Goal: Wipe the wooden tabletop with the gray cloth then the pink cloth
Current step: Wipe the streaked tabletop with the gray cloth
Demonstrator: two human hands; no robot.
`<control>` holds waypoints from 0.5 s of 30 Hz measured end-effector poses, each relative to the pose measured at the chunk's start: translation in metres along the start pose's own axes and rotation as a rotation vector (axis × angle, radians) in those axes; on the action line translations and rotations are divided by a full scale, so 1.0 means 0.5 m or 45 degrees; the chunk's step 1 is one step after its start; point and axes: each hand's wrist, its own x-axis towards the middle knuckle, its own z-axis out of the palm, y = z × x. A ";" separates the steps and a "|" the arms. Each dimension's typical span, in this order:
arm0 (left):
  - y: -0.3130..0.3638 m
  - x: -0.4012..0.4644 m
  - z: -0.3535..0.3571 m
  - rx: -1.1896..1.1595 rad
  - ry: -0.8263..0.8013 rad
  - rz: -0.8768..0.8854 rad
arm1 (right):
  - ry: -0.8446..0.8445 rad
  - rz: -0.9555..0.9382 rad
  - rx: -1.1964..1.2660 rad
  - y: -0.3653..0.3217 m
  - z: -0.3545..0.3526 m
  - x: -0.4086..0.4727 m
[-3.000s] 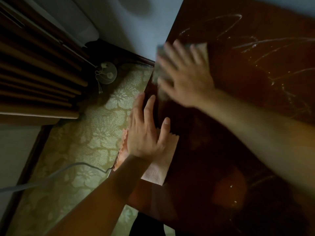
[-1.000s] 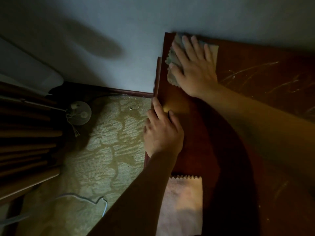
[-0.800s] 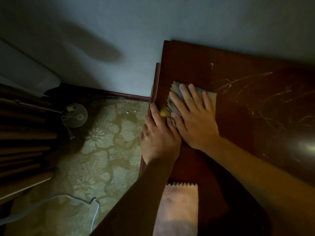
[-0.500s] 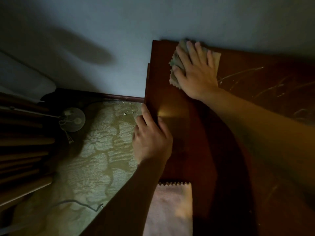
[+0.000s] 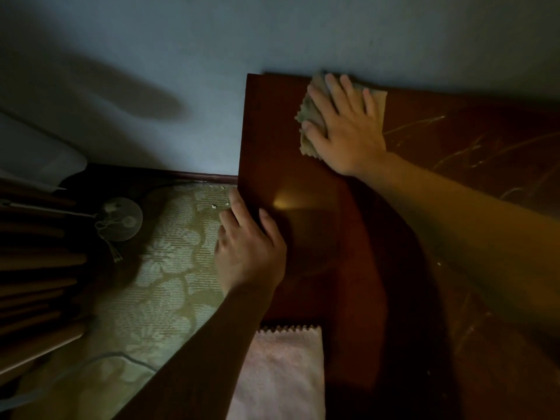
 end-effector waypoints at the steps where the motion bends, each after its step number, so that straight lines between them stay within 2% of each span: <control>1: -0.001 0.001 0.001 0.008 0.002 0.001 | 0.000 0.008 -0.004 -0.001 0.001 0.010; 5: 0.000 -0.001 0.003 0.013 0.003 -0.007 | 0.065 -0.032 0.011 -0.041 0.026 -0.100; 10: 0.000 0.000 -0.001 0.011 -0.004 -0.014 | -0.009 -0.129 0.047 -0.100 0.073 -0.338; 12: 0.001 -0.003 -0.001 0.013 0.001 0.000 | -0.024 -0.157 0.035 -0.100 0.080 -0.363; 15: 0.002 0.000 0.001 0.005 -0.009 -0.008 | -0.030 -0.239 0.035 -0.067 0.064 -0.291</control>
